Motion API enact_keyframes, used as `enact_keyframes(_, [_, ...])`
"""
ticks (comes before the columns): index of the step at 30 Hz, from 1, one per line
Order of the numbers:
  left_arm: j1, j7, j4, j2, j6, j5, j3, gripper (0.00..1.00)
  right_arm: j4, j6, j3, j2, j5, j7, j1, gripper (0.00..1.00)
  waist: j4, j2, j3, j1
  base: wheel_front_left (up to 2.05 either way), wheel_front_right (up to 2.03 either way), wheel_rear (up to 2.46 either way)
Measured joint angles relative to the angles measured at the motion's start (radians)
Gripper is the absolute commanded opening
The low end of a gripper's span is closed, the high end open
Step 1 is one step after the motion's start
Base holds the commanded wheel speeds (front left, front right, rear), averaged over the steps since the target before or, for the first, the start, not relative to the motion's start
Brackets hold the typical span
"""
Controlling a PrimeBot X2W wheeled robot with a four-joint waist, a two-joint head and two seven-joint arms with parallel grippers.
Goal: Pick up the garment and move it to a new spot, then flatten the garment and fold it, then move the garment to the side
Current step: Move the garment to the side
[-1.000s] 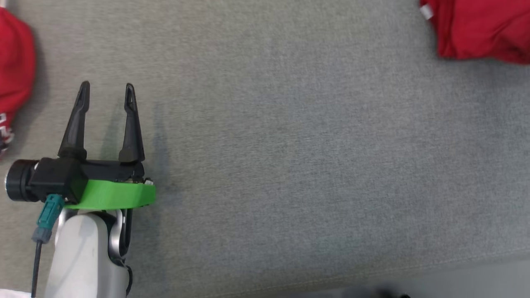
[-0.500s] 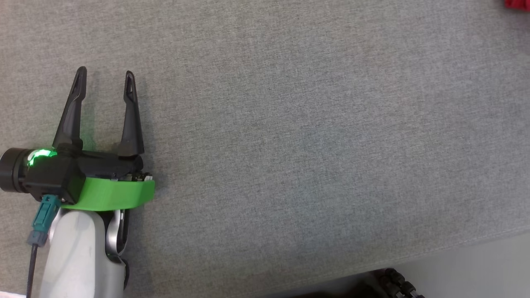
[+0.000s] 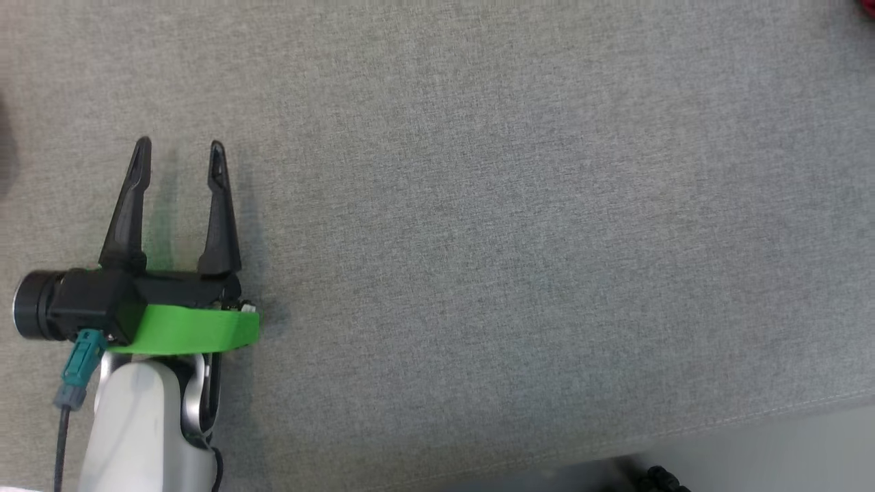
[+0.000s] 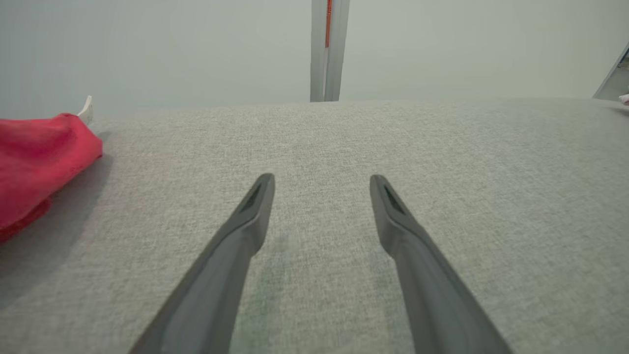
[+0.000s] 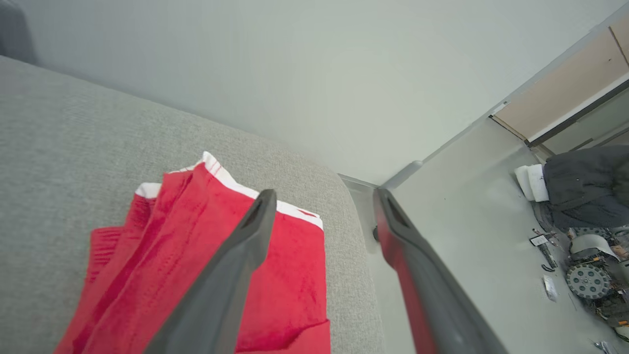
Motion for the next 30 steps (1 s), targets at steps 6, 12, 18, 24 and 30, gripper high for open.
enact_keyframes(6, [0.063,0.000,0.056,-0.012,0.001,-0.030,0.039,1.00,-0.061,0.000,-0.023,0.072,0.006,-0.040,0.097,1.00,0.008,0.0000,-0.088,0.0000,0.00,0.00,0.00])
enact_keyframes(12, [0.129,0.000,0.076,-0.017,0.001,-0.038,0.079,1.00,-0.263,0.000,-0.166,0.136,-0.017,-0.045,0.267,1.00,0.013,0.0000,-0.191,0.0000,0.00,0.00,0.00])
enact_keyframes(18, [0.170,0.000,0.096,-0.022,-0.001,-0.039,0.096,1.00,-0.447,0.000,-0.317,0.214,-0.081,-0.045,0.512,1.00,0.017,0.0000,-0.291,-0.0001,0.00,0.00,0.00])
enact_keyframes(24, [0.188,0.000,0.117,-0.028,-0.009,-0.039,0.098,1.00,-0.599,0.000,-0.441,0.304,-0.146,-0.044,0.738,1.00,0.022,0.0000,-0.372,-0.0001,0.00,0.00,0.00])
enact_keyframes(30, [0.208,0.000,0.141,-0.034,-0.015,-0.041,0.095,1.00,-0.725,0.000,-0.542,0.406,-0.187,-0.044,0.956,1.00,0.036,0.0000,-0.438,-0.0001,0.00,0.00,0.00])
